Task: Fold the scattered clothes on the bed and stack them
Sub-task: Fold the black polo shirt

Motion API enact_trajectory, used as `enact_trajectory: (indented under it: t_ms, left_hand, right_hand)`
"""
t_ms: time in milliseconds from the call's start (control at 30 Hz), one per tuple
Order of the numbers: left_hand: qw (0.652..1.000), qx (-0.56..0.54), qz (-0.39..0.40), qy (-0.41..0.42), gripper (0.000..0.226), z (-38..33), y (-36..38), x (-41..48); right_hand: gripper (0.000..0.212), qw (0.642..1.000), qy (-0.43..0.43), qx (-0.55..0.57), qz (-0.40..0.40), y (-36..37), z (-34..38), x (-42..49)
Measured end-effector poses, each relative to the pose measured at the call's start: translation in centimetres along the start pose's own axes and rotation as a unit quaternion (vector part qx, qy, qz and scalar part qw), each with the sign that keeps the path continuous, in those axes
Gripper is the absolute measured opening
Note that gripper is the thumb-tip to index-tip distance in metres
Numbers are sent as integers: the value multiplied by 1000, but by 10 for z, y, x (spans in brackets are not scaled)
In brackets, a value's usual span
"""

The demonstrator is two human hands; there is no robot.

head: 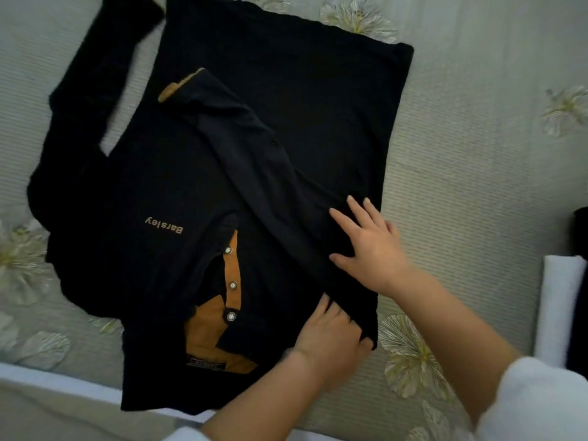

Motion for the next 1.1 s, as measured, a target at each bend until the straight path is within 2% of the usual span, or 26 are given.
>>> enact_trajectory:
  t_ms: [133, 200, 233, 267, 300, 400, 500, 567, 667, 733, 800, 867, 900, 967, 1000, 1033, 1100]
  left_hand:
    - [995, 2, 79, 55, 51, -8, -8, -18]
    - [986, -144, 73, 37, 49, 5, -31, -13]
    - [969, -231, 79, -20, 46, 26, -47, -9]
    - [955, -282, 43, -78, 41, 54, -71, -2]
    - [945, -297, -27, -135, 37, 90, -99, 5]
    - [889, -241, -261, -289, 30, 214, -180, 4]
    - [843, -162, -343, -381, 33, 306, -230, 2]
    - [842, -138, -347, -390, 43, 340, -250, 13]
    - [875, -55, -301, -376, 65, 363, -268, 36]
    - [907, -27, -246, -341, 57, 369, -262, 55]
    - [920, -87, -242, -297, 32, 367, -258, 70]
    - [895, -213, -289, -264, 12, 366, -267, 77]
    - [867, -289, -310, -260, 4, 368, -275, 77]
    - [798, -405, -358, -267, 14, 383, -294, 70]
    - [783, -426, -362, -270, 18, 390, -298, 67]
    - [793, -416, -347, -278, 20, 398, -297, 64]
    - [839, -365, -273, -297, 17, 406, -281, 63]
  right_hand:
    - [84, 1000, 27, -1, -11, 3, -11, 0]
    - [84, 999, 37, 0, -19, 2, -12, -1]
    - [81, 999, 44, 2, -28, 0, -11, 0]
    - [77, 998, 50, 5, -45, -2, -9, 1]
    - [71, 996, 52, 11, -69, -6, -4, 3]
    - [56, 984, 49, 44, -165, -23, 17, 10]
    - [51, 972, 51, 86, -214, -27, 42, 23]
    - [58, 965, 107, 153, -186, -15, 47, 31]
    - [70, 941, 194, 228, -155, 7, 42, 36]
    - [74, 935, 212, 237, -159, 10, 40, 37]
    - [76, 941, 211, 219, -152, 9, 42, 38]
    - [79, 944, 213, 208, -141, 9, 44, 38]
    - [81, 945, 215, 206, -138, 9, 45, 37]
    - [85, 945, 217, 200, -142, 9, 48, 34]
    - [87, 945, 217, 195, -145, 9, 50, 33]
    - [88, 948, 216, 185, -145, 9, 52, 32]
    - [89, 957, 203, 149, -145, 9, 59, 31]
Point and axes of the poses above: each hand's wrist, its own x-axis towards the middle knuckle, its own y-axis out of the palm, z = x × y, the point moved 10 cm from there along x, towards the middle knuckle, and after that the axes turned 12 degrees about -z, right-handed, at the moved point
